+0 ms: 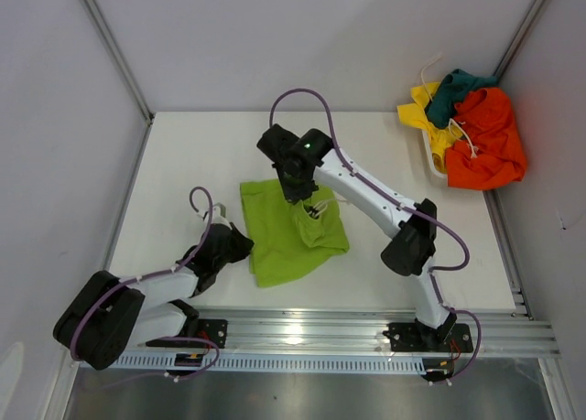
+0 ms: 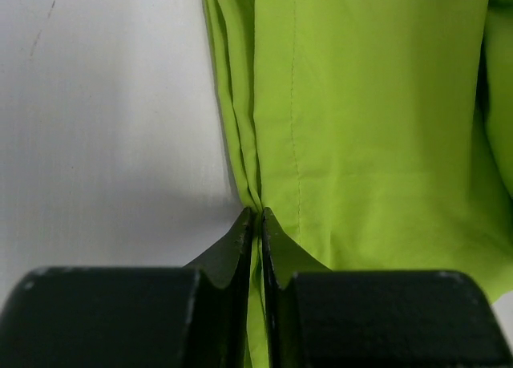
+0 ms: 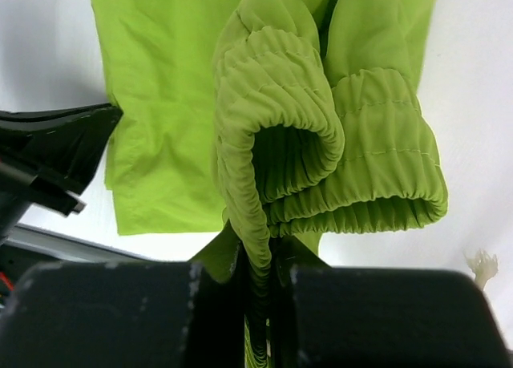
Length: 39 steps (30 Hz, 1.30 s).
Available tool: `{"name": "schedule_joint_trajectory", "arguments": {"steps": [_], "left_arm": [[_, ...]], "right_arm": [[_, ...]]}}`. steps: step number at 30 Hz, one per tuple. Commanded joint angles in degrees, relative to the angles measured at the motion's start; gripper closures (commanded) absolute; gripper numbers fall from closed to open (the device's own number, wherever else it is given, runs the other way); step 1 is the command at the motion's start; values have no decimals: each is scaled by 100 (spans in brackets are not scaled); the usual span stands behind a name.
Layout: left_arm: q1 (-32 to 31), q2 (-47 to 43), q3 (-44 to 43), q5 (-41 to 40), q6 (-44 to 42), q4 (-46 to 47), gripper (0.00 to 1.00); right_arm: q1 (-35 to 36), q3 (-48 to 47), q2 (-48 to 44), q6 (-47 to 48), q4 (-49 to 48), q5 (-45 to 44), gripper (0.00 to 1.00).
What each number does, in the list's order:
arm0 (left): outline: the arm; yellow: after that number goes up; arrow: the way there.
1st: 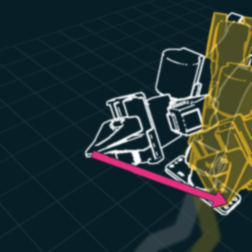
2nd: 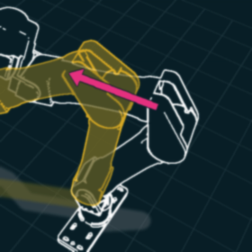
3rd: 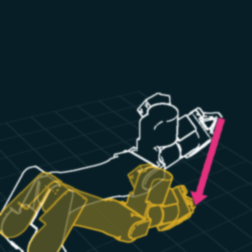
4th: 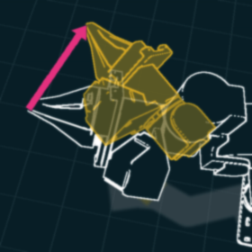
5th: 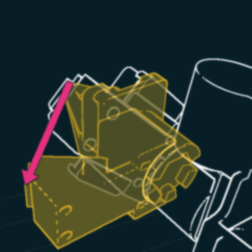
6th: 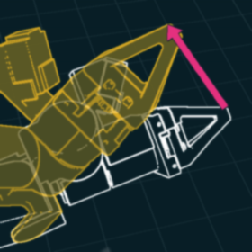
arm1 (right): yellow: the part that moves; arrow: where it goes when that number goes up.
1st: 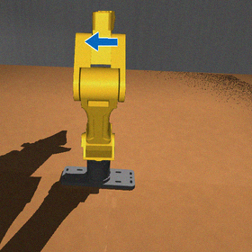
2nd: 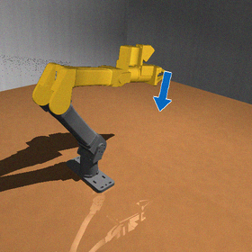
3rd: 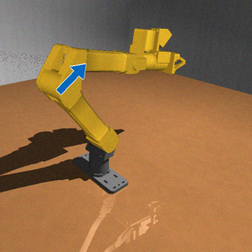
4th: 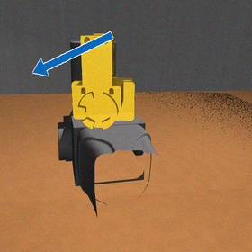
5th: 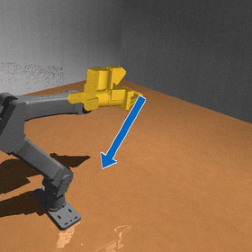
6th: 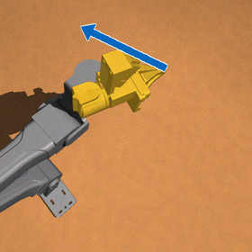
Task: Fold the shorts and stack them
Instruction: Fold the shorts
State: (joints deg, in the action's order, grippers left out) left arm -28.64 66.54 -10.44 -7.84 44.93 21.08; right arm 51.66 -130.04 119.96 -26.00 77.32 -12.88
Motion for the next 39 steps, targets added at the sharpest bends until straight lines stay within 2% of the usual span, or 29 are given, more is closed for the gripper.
{"name": "schedule_joint_trajectory", "arguments": {"steps": [1,14,26,32,39], "left_arm": [[-36,-177,50,-95,-107,-7,90],[-27,-502,191,-16,-81,-43,90],[-36,-204,165,37,-81,168,89],[-36,-203,182,89,-54,221,88],[-27,-177,191,133,-54,282,89]], "right_arm": [[134,75,395,-142,-199,32,99],[239,110,1222,-757,-674,-329,98],[292,312,1038,-924,-850,-416,96],[301,295,1179,-1283,-797,-724,96],[371,541,932,-1434,-1229,-1041,95]]}}
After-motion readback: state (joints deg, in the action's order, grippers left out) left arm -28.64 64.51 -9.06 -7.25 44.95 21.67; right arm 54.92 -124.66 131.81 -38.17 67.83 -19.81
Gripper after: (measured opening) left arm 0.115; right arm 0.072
